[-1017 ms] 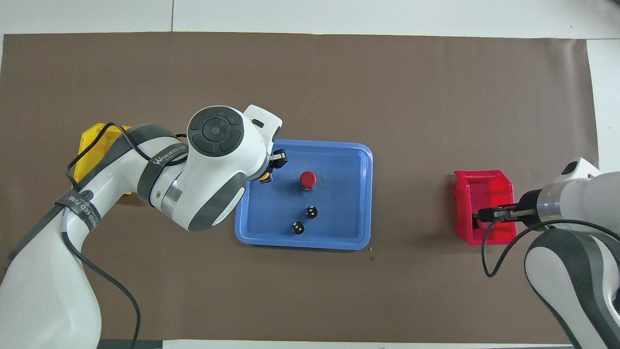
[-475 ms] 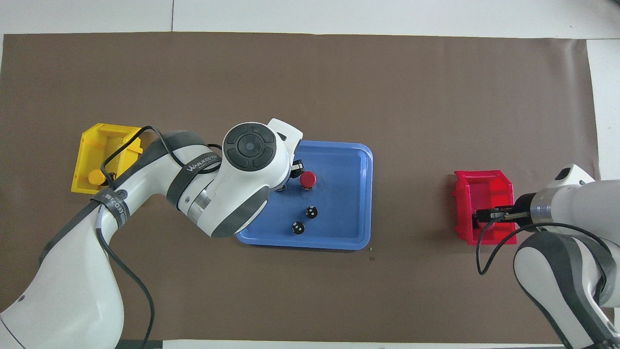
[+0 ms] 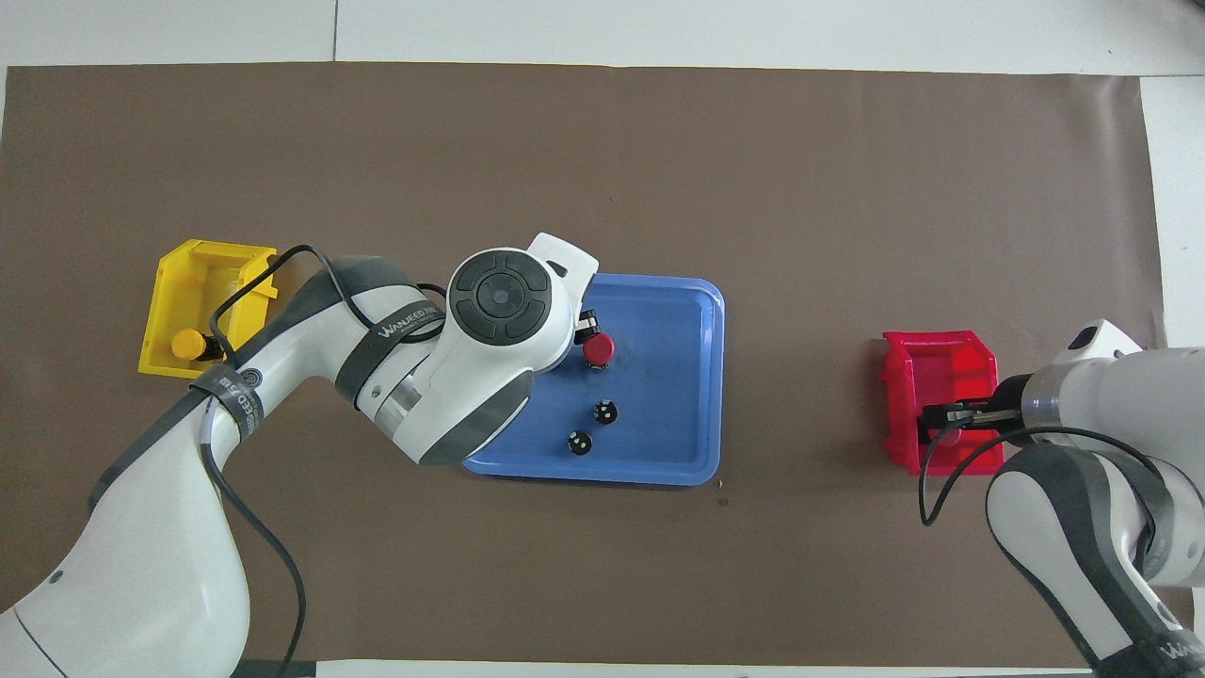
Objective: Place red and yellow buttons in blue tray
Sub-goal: 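Place the yellow button in the tray with the left gripper while the right gripper grasps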
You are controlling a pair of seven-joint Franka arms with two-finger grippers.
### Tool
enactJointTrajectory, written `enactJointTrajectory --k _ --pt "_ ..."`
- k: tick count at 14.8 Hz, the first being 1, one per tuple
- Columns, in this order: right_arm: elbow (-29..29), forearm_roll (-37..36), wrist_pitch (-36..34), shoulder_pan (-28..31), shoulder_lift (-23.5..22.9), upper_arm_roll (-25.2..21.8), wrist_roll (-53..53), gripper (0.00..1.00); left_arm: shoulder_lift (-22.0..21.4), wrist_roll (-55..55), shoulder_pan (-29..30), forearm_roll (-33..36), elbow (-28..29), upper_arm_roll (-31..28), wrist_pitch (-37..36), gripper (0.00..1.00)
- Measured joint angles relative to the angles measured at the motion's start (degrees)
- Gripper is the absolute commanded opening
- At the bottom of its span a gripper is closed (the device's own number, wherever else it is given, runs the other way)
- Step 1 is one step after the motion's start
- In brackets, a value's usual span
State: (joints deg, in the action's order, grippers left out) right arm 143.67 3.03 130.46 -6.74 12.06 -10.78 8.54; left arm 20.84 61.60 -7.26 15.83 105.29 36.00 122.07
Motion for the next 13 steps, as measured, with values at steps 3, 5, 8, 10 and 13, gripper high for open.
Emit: enactJointTrajectory --k 3,5,8,10,13 --pt "0.7 0.0 1.2 0.0 -0.1 0.1 0.0 0.64 0.5 0.6 0.0 0.8 -0.1 0.0 0.2 0.43" --pt "0.8 0.0 1.2 0.0 -0.1 0.2 0.0 0.64 0.5 0.6 0.0 0.8 -0.2 0.0 0.3 0.80" --pt "1.0 0.0 1.2 0.0 -0.1 0.2 0.0 0.63 0.6 0.7 0.1 0.8 -1.1 0.0 -0.3 0.98" --pt "1.1 0.0 1.2 0.0 -0.1 0.2 0.1 0.61 0.6 0.7 0.2 0.8 -3.6 0.0 -4.0 1.00" --pt "1.3 0.0 1.2 0.1 -0.1 0.2 0.1 0.55 0.5 0.8 1.1 0.8 -7.0 -0.1 -7.8 1.00"
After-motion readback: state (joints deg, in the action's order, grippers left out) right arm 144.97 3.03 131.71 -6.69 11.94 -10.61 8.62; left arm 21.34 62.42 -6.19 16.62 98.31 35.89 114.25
